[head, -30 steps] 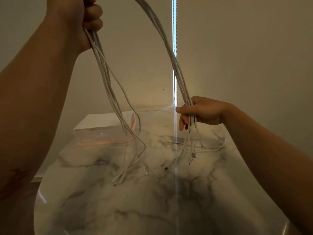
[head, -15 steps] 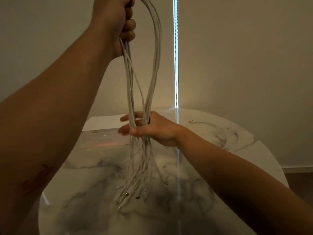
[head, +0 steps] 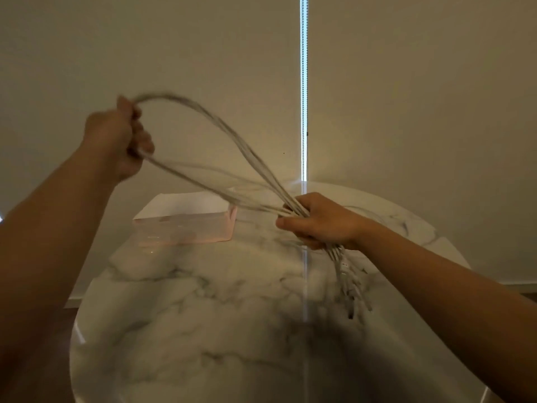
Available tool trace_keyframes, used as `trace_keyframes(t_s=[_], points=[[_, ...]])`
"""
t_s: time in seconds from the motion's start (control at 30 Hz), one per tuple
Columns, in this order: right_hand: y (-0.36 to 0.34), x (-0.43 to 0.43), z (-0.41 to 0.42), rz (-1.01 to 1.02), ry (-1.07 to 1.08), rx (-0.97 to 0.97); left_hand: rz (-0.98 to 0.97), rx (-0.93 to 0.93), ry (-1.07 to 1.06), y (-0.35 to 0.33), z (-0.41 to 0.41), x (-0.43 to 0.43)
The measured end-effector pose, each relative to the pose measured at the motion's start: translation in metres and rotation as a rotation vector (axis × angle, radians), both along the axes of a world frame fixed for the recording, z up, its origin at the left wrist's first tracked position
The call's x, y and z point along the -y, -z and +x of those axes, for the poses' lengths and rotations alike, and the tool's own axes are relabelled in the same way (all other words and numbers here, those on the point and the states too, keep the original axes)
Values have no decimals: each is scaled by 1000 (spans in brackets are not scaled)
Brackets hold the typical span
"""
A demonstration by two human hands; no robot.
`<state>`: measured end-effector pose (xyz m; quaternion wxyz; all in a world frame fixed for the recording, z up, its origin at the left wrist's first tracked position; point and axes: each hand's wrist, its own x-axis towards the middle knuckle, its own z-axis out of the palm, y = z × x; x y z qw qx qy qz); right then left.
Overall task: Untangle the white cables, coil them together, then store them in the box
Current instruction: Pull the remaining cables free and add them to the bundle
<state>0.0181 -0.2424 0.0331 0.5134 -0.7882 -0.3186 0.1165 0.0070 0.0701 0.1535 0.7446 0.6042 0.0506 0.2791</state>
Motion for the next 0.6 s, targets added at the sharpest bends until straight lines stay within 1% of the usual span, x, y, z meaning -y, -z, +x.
trace_keyframes(t_s=[0.07,0.1,0.2,0.27,0.33,0.37,0.4,0.43,0.47,0.5,0.53,0.57,0.6], points=[[13,8,2,-211,-21,33,98,-110,22,49,-15,-14],[20,11,3,-294,-49,14,190,-178,62,72,-25,-23],[41,19,4,-498,-149,-32,531,-533,237,125,-52,-52],[50,20,2,-585,-212,-35,774,-757,329,141,-62,-63],[56,19,1,-632,-244,-58,1067,-864,319,140,-61,-63],[59,18,1,-635,-243,-72,1229,-855,290,137,-58,-58],[61,17,1,-630,-237,-75,1380,-793,272,133,-53,-49],[62,17,2,-628,-233,-72,1507,-668,258,130,-49,-34],[62,17,3,-632,-233,-67,1590,-502,273,128,-47,-14],[63,17,3,-633,-234,-69,1620,-335,326,129,-45,9],[63,17,3,-627,-233,-79,1618,-209,407,132,-42,32],[64,17,3,-614,-230,-90,1615,-139,494,135,-39,54],[64,17,2,-602,-226,-98,1627,-132,579,140,-34,71]])
